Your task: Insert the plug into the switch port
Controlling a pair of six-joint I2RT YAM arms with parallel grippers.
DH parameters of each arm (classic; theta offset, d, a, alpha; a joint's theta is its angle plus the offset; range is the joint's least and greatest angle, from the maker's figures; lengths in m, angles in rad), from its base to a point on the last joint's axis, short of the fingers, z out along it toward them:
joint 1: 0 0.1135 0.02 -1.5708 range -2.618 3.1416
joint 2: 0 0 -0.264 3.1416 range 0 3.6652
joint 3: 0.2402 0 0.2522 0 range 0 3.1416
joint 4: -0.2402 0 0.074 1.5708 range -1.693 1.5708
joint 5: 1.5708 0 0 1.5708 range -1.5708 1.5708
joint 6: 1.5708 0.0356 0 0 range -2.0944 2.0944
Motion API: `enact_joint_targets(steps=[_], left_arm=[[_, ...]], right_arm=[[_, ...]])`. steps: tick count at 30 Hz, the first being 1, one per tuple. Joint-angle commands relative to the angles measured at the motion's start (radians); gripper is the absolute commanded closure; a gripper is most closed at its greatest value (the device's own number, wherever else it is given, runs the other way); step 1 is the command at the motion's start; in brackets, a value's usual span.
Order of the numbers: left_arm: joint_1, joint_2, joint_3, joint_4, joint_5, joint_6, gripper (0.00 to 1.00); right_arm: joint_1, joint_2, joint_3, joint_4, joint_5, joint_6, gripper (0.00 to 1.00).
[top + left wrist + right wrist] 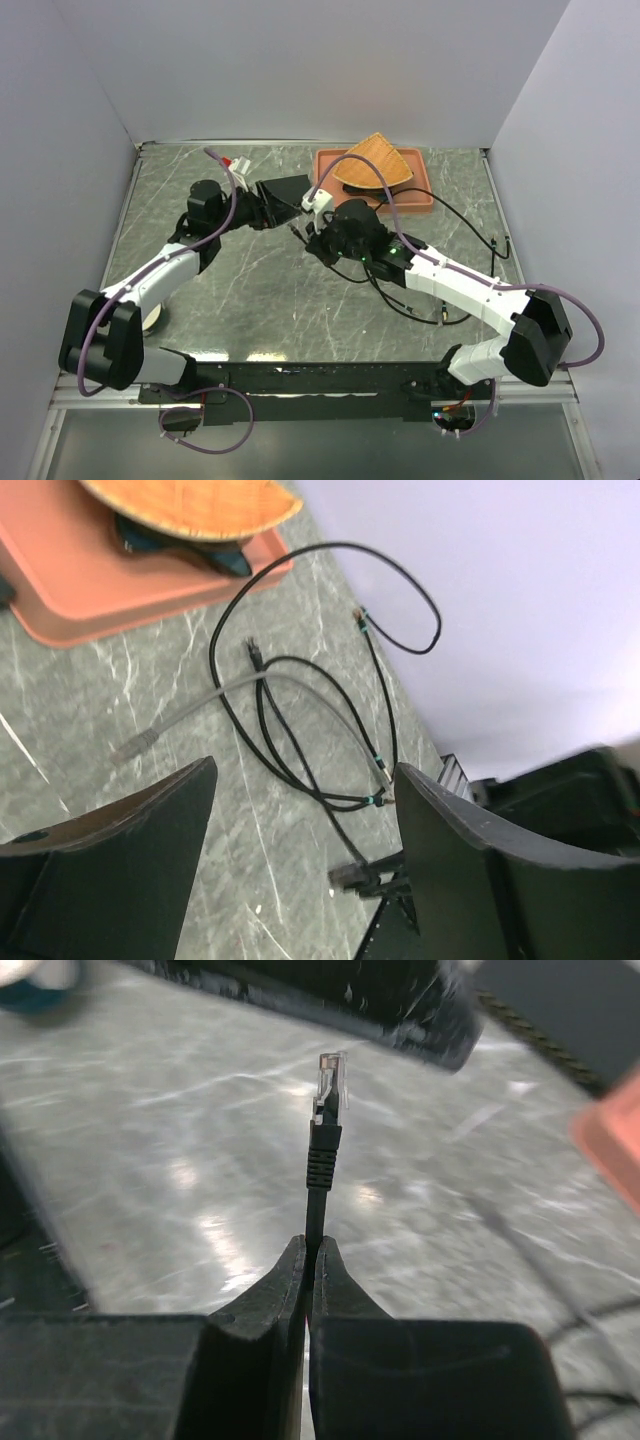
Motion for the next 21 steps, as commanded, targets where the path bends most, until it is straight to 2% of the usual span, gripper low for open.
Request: enact_joint_targets(steps=[1, 4, 7, 21], left_arm=[[-0.03, 0.037, 0.066, -0.049, -0.018, -0.016, 0.23], [-0.031, 0.045, 0.071, -0.055, -0.01, -0.017, 0.24], [-0.033, 0.049, 0.062, -0.019, 0.005, -0.034, 0.26], [-0.077, 0.089, 0.08, 0.037, 0.001, -0.06, 0.31]], right_arm=[[0.029, -0.017, 0.049, -0.029, 0.342, -0.045, 1.0], [0.042, -0.009, 0.056, -0.036, 0.427, -0.038, 1.0], [0.05, -0.004, 0.06, -0.035, 0.447, -0.04, 1.0], [0.075, 0.0, 0.072, -0.038, 0.415, -0.035, 1.0]])
